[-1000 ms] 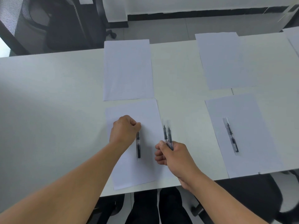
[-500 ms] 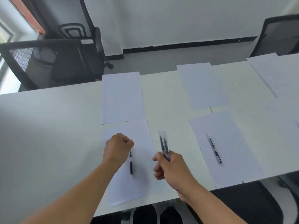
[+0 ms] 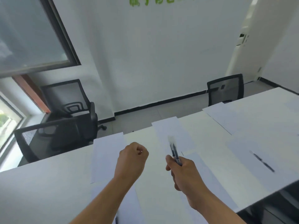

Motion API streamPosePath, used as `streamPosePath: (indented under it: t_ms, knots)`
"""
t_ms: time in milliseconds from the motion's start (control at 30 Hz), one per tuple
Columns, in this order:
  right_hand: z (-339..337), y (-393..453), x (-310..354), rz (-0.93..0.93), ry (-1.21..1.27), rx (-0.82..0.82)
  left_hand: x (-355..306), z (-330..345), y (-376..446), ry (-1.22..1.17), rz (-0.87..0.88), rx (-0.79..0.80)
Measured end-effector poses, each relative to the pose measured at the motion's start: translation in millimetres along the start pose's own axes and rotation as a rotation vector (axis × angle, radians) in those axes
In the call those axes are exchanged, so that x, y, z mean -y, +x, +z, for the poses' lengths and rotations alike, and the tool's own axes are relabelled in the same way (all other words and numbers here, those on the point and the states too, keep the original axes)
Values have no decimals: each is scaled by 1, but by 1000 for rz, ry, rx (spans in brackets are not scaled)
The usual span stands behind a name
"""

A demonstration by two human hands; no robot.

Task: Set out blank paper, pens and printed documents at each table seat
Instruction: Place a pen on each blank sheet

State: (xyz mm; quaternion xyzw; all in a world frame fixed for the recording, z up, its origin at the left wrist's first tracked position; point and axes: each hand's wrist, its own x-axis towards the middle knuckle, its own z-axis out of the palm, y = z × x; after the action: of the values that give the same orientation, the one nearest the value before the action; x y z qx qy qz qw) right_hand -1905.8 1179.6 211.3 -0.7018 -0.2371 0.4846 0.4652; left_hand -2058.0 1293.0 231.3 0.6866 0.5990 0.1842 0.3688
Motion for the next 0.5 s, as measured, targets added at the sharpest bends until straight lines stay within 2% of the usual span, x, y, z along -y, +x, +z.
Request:
streamPosePath:
  t_ms: [133,300,500]
  knots:
    - [-33,-26,26,-71,78,-77,-54,10,-18,0,135,-2]
    - [-81,-68,34,-148,165,-241,-112,28,-46,22,333,67]
    - [-107,-124,6,-121,278,-461,-128,65,-90,94,516,262]
